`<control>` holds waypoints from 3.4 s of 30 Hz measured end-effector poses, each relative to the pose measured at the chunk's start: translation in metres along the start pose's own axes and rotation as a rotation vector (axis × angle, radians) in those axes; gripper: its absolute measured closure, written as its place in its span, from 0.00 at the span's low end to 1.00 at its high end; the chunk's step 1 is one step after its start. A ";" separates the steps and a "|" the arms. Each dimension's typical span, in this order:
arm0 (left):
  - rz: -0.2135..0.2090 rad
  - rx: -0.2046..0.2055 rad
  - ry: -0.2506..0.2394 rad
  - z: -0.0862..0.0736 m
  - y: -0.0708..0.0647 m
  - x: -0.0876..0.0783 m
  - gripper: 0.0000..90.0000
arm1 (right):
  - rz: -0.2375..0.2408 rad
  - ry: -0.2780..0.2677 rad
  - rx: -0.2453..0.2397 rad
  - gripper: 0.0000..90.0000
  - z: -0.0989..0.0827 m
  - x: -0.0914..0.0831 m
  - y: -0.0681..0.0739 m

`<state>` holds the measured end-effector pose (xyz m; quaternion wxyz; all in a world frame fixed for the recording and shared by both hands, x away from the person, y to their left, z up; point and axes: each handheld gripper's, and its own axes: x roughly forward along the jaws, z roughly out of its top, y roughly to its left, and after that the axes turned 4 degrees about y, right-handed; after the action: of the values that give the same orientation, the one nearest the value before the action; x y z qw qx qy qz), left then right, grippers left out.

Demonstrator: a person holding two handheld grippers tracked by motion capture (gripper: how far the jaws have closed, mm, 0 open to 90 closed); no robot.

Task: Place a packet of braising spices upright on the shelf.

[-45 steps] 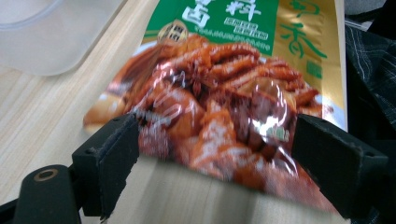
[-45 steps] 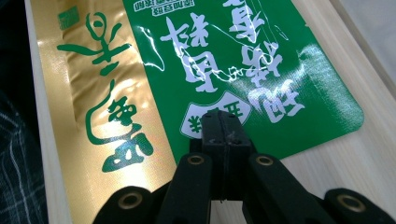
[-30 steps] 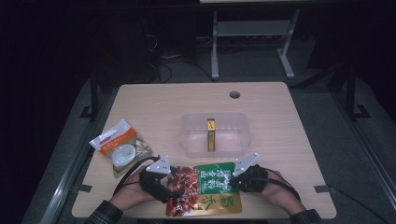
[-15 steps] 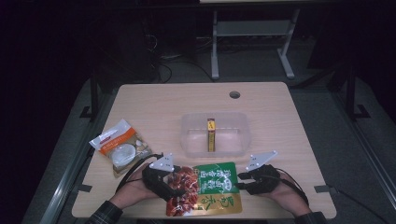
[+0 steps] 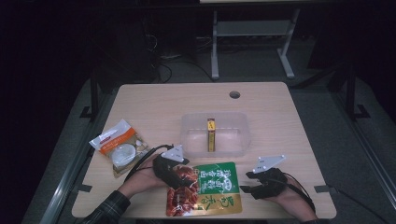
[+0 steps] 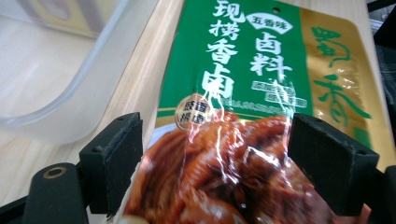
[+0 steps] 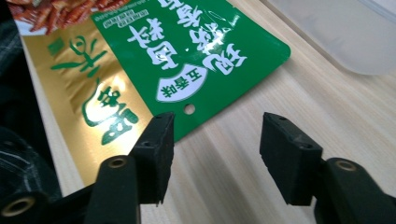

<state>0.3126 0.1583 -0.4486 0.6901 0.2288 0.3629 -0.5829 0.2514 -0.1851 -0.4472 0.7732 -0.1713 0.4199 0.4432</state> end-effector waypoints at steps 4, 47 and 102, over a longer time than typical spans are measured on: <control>-0.028 0.004 0.030 0.003 0.005 0.016 0.20 | -0.001 -0.008 -0.010 0.46 -0.001 0.001 -0.002; -0.004 0.086 0.034 0.003 -0.011 0.018 0.97 | 0.003 -0.039 -0.016 0.45 -0.002 -0.005 -0.006; 0.227 -0.119 -0.302 0.012 -0.004 -0.081 0.99 | 0.215 -0.337 0.007 0.54 0.068 0.031 0.013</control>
<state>0.3072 0.2002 -0.3779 0.8101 0.1372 0.2610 -0.5067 0.2828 -0.1177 -0.4310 0.7814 -0.0462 0.3018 0.5441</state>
